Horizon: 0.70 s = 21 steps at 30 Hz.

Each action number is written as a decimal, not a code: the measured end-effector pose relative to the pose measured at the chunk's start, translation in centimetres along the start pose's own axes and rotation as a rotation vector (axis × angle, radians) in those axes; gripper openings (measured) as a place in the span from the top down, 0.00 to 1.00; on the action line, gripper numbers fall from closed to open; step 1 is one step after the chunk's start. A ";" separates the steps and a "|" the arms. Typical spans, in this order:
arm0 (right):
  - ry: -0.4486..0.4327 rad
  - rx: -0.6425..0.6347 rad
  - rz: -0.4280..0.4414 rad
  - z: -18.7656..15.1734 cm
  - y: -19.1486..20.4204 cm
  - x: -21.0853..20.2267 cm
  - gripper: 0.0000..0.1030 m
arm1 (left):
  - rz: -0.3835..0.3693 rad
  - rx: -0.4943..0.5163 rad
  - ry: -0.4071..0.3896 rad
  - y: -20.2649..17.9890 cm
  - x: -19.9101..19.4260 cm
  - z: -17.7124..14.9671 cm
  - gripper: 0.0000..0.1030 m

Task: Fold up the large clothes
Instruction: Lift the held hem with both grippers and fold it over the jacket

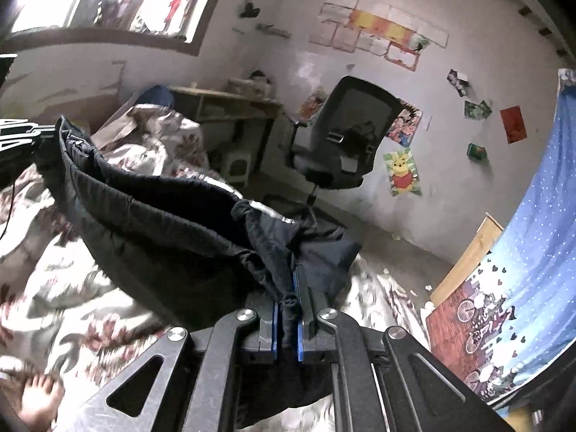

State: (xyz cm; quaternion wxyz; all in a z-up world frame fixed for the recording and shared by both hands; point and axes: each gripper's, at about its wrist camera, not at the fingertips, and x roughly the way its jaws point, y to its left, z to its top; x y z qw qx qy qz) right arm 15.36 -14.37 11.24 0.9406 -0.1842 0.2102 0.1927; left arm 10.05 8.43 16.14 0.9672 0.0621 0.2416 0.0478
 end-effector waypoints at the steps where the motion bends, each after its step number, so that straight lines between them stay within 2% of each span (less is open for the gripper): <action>1: -0.003 0.008 -0.002 0.3 -0.2 0.6 0.93 | 0.002 0.000 0.002 0.3 0.7 0.4 0.97; 8: -0.005 0.085 -0.021 3.2 -2.1 6.9 0.93 | 0.019 0.023 -0.008 1.7 7.4 2.2 0.97; 14: 0.016 0.124 -0.041 3.8 -3.2 12.3 0.93 | -0.023 -0.012 0.018 3.0 13.9 3.7 0.97; 21: 0.062 0.159 -0.046 3.5 -3.8 17.8 0.93 | -0.064 -0.052 0.053 3.6 19.4 3.7 0.97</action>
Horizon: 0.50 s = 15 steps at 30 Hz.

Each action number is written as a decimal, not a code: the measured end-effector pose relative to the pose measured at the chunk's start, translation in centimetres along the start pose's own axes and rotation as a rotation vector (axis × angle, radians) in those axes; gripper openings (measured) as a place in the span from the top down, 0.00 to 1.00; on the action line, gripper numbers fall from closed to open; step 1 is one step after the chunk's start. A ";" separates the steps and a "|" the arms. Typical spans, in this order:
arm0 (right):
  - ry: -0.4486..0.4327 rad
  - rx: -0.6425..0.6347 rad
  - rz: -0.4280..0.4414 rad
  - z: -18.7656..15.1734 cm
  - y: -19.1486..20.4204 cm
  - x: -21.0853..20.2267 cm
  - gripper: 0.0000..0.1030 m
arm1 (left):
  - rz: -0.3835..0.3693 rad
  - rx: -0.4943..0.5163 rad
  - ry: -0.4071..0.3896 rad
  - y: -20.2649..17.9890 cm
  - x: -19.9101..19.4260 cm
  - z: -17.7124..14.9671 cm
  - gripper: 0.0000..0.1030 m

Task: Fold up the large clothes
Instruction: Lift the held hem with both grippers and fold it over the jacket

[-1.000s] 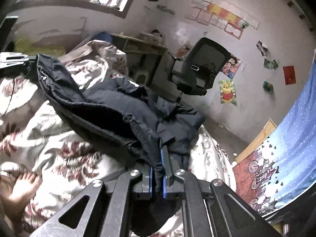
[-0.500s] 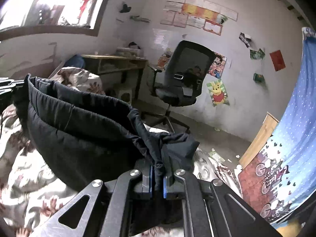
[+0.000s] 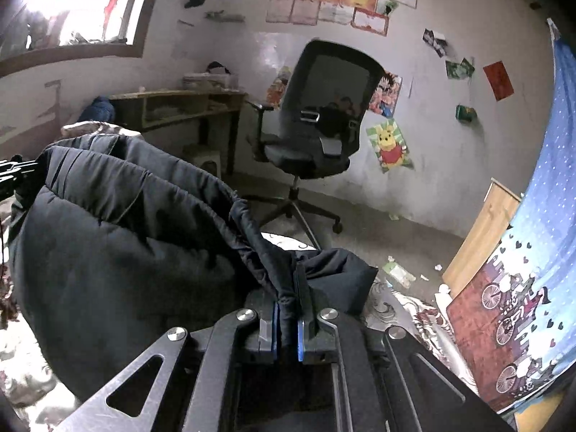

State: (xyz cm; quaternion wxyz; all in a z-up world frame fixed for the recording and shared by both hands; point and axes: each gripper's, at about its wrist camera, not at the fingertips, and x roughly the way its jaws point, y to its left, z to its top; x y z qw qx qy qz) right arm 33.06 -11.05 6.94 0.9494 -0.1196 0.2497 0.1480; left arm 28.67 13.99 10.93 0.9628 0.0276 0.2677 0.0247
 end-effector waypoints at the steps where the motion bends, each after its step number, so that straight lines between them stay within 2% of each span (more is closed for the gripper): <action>1: 0.006 0.005 0.000 0.0 0.0 0.7 0.93 | -0.006 -0.010 0.010 0.2 0.9 0.0 0.97; 8: 0.051 0.007 0.001 -0.1 0.5 5.0 0.93 | -0.031 -0.063 0.066 1.5 5.7 -0.5 0.97; 15: 0.098 0.010 0.017 -0.5 0.1 8.4 0.92 | -0.046 -0.073 0.138 1.5 9.1 -1.6 0.97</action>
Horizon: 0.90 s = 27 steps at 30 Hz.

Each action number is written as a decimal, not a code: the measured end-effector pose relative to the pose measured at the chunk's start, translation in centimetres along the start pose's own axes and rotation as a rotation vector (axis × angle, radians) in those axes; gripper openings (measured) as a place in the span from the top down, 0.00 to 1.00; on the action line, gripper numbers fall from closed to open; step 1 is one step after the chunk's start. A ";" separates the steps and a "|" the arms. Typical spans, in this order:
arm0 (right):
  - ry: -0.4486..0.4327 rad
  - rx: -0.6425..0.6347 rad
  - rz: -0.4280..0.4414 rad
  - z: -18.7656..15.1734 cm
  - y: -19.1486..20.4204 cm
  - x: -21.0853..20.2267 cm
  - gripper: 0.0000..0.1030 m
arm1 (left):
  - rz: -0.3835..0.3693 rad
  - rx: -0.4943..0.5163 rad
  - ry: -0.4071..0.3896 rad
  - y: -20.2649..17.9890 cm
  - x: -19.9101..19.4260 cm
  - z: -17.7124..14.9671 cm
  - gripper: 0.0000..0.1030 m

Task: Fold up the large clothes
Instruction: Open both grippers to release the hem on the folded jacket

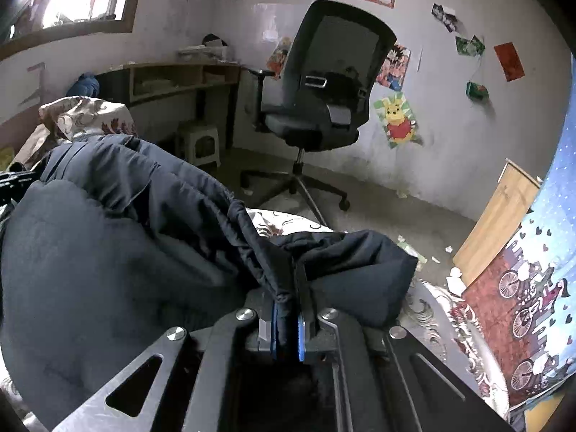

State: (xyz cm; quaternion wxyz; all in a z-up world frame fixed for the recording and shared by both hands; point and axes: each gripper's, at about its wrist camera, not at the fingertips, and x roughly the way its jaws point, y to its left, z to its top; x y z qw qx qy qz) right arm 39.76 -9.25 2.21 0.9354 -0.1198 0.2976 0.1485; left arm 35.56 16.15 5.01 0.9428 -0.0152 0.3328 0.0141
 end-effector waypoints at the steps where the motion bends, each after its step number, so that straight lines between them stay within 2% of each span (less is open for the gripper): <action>1: 0.007 0.006 0.006 0.1 -0.1 0.4 0.91 | 0.000 -0.001 0.007 0.0 0.4 0.0 0.97; 5: 0.042 0.062 0.052 0.3 -0.9 1.9 0.90 | -0.027 -0.048 0.046 0.2 1.9 -0.7 0.97; 8: 0.047 0.064 0.065 0.4 -0.8 2.2 0.88 | -0.048 -0.094 0.029 0.6 1.7 -1.2 0.97; 11: 0.039 0.053 0.056 0.4 -0.9 2.1 0.79 | -0.052 -0.107 0.018 0.7 1.3 -1.1 0.95; 12: 0.033 0.060 0.052 0.5 -1.1 2.0 0.69 | -0.055 -0.113 0.019 0.7 1.2 -1.1 0.94; 13: 0.028 0.068 0.049 0.6 -1.3 2.1 0.54 | -0.058 -0.122 0.019 0.8 1.1 -1.0 0.94; 15: -0.004 0.121 0.052 0.7 -2.2 1.6 0.42 | -0.059 -0.135 0.016 0.9 0.8 -0.8 0.91; 16: -0.018 0.146 0.057 0.8 -2.6 1.4 0.42 | -0.057 -0.136 0.012 0.8 0.6 -0.7 0.87; 18: -0.039 0.173 0.050 1.0 -3.1 0.9 0.39 | -0.052 -0.136 -0.004 0.7 0.3 -0.7 0.73; 20: -0.084 0.195 0.061 1.0 -3.3 -0.2 0.34 | -0.057 -0.135 -0.031 0.5 -0.4 -0.8 0.53; 21: -0.107 0.199 0.075 1.0 -3.3 -0.7 0.27 | -0.051 -0.132 -0.043 0.3 -0.6 -0.8 0.48; 22: -0.132 0.200 0.082 1.0 -3.2 -1.3 0.19 | -0.045 -0.125 -0.061 0.1 -1.0 -0.9 0.38; 23: -0.156 0.202 0.081 0.9 -3.2 -2.0 0.16 | -0.045 -0.115 -0.078 -0.1 -1.4 -1.0 0.32; 27: -0.222 0.228 0.105 0.6 -3.0 -4.1 0.07 | -0.036 -0.095 -0.121 -0.7 -2.6 -1.4 0.24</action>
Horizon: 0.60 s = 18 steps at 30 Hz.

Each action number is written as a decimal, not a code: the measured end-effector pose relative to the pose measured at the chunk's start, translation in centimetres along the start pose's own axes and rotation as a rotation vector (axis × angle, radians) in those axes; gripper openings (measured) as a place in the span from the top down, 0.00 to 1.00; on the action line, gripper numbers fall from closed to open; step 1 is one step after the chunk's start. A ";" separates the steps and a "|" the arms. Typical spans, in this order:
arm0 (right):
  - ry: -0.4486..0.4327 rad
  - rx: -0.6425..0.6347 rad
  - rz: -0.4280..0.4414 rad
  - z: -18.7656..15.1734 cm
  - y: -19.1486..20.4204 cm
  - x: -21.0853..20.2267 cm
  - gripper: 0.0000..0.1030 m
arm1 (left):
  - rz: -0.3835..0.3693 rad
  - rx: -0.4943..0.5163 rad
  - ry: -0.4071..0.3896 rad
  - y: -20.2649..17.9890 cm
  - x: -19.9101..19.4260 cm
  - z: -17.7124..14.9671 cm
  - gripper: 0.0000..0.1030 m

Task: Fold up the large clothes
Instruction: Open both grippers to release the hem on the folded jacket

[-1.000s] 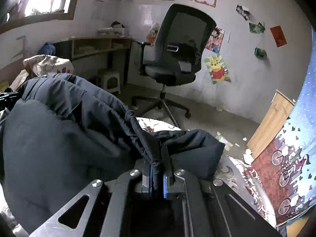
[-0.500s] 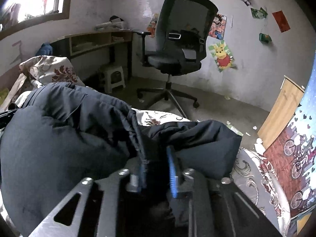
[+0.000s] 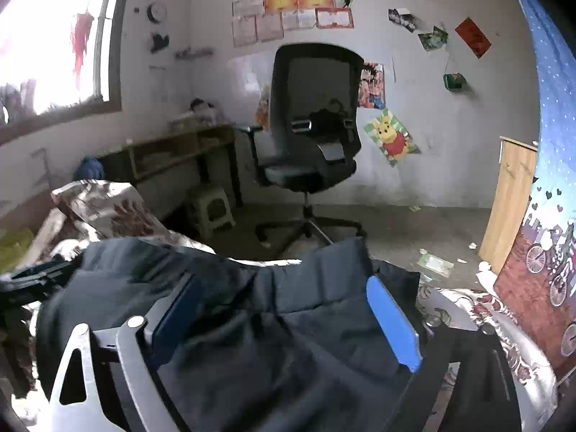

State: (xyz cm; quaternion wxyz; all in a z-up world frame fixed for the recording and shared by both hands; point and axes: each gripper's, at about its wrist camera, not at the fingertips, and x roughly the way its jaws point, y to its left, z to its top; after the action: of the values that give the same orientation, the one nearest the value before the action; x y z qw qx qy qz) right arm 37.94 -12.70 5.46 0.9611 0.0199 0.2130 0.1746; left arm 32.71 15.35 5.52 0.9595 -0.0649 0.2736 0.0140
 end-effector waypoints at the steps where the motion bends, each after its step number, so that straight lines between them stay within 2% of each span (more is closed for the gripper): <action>1: -0.012 0.009 0.008 0.0 0.1 -0.4 0.04 | -0.002 -0.005 -0.008 0.0 -0.3 -0.1 0.23; 7: -0.042 0.048 0.067 -1.1 0.9 -2.0 0.01 | -0.038 -0.013 -0.097 -0.7 -2.9 -0.6 0.19; 12: 0.035 -0.003 0.129 -3.2 2.6 -1.1 0.01 | -0.131 0.100 -0.137 -3.2 -4.9 -2.1 0.16; 14: 0.070 -0.017 0.144 -4.1 3.0 -0.6 0.01 | -0.171 0.142 -0.120 -4.2 -4.8 -2.6 0.14; 18: 0.132 -0.048 0.138 -5.6 3.4 0.7 0.01 | -0.201 0.203 -0.018 -6.0 -2.4 -3.0 0.14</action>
State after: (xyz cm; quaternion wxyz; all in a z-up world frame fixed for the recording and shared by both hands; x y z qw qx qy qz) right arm 35.11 -9.45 0.52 0.9309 0.0001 0.2698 0.2464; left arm 29.48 9.02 4.94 0.9601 0.0053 0.2573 -0.1095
